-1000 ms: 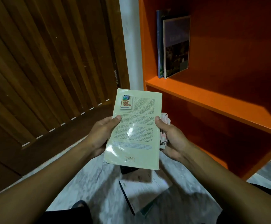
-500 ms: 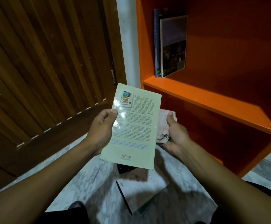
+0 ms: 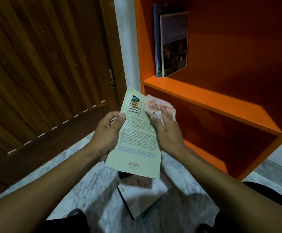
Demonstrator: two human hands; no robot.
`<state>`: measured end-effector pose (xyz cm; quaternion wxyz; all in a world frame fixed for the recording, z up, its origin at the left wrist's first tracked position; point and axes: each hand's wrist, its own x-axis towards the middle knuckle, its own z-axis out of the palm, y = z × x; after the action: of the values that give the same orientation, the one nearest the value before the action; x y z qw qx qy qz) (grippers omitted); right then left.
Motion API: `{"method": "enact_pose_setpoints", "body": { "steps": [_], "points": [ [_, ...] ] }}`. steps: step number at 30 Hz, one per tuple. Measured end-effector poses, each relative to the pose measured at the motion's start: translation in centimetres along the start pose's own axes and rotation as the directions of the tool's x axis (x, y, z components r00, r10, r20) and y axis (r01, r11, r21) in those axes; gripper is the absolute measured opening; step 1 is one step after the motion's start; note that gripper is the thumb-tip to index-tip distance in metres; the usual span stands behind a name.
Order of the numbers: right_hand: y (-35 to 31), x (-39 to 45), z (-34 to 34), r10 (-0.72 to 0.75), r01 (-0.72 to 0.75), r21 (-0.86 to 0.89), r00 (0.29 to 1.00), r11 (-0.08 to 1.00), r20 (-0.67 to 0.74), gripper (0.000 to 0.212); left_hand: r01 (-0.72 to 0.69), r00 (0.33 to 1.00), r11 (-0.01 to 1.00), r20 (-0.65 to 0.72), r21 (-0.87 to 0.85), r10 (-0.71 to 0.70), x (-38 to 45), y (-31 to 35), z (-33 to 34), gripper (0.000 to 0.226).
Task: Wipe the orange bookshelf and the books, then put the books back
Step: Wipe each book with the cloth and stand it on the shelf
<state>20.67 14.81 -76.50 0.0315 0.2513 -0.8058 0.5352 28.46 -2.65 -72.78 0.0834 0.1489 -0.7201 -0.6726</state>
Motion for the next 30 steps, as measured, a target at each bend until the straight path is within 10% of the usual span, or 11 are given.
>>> {"method": "enact_pose_setpoints", "body": {
  "steps": [14, 19, 30],
  "points": [
    [1.3, -5.3, 2.5, -0.155, 0.135, 0.085, 0.934, 0.987, 0.322, 0.050, 0.066, 0.958, 0.981, -0.265, -0.180, -0.113, 2.6, -1.0, -4.3, 0.032],
    [0.0, -5.5, 1.9, -0.065, 0.016, 0.114, 0.896, 0.993, 0.439, 0.022, 0.033, 0.957, 0.997, -0.284, -0.068, -0.051, 2.4, -1.6, -5.1, 0.022],
    [1.2, 0.3, 0.9, 0.387, -0.248, 0.576, 0.913, 0.779, -0.130, 0.035, 0.012, 0.998, 1.000, -0.056, 0.009, -0.012, 0.6, -1.5, -3.4, 0.021]
  ]
}}
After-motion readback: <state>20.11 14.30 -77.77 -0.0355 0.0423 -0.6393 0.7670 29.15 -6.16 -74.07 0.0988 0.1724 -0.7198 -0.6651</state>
